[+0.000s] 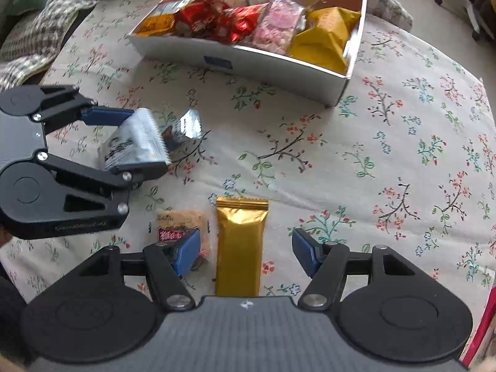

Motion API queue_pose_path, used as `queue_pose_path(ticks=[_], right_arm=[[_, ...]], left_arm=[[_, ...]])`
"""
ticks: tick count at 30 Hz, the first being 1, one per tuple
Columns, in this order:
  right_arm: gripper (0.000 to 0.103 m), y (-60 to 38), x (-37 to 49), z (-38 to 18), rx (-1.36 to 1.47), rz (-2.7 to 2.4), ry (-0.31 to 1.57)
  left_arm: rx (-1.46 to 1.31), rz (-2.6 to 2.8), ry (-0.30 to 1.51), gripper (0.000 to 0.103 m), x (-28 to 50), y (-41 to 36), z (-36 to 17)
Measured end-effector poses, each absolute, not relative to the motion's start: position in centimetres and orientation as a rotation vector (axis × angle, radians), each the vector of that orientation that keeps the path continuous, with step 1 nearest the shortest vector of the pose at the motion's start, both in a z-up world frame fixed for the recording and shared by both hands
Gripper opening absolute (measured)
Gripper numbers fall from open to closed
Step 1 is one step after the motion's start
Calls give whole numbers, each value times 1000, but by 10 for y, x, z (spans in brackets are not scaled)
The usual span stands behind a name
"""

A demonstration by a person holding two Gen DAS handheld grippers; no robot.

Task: Organize snacks
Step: 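Grasp a white printed packet with the left tool while the right tool grasps a gold bar, then carry the white packet and gold bar into the box and open both tools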

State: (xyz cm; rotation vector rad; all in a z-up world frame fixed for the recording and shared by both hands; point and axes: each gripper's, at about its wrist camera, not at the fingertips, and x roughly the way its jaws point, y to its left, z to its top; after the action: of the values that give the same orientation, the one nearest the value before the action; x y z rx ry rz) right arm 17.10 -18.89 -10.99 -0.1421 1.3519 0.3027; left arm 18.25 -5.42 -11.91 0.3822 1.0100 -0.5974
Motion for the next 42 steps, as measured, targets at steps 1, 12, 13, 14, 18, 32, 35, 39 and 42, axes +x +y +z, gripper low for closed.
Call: queue_pose_path(ticks=[1, 12, 13, 14, 18, 32, 35, 39, 42], right_arm=[[62, -187, 170, -111, -153, 307, 1354], [63, -183, 167, -113, -174, 319, 1349], [63, -184, 167, -113, -175, 321, 1350], [63, -184, 166, -113, -181, 325, 1352], [58, -179, 158, -115, -233, 386, 1358], [25, -189, 171, -109, -192, 273, 1290], [25, -189, 174, -112, -191, 250, 1290], [26, -198, 175, -107, -168, 238, 1266], [26, -201, 178, -101, -149, 214, 1245]], left_arm=[[407, -596, 1011, 72, 180, -55, -119], [492, -539, 1045, 46, 183, -53, -130], [492, -530, 1045, 46, 183, -52, -130], [496, -522, 1042, 46, 184, -51, -130], [481, -507, 1033, 45, 186, -51, -126], [363, -500, 953, 45, 192, -43, -102], [370, -494, 950, 45, 192, -44, -102], [365, -478, 947, 45, 194, -44, -102], [357, -457, 942, 45, 194, -46, -101]])
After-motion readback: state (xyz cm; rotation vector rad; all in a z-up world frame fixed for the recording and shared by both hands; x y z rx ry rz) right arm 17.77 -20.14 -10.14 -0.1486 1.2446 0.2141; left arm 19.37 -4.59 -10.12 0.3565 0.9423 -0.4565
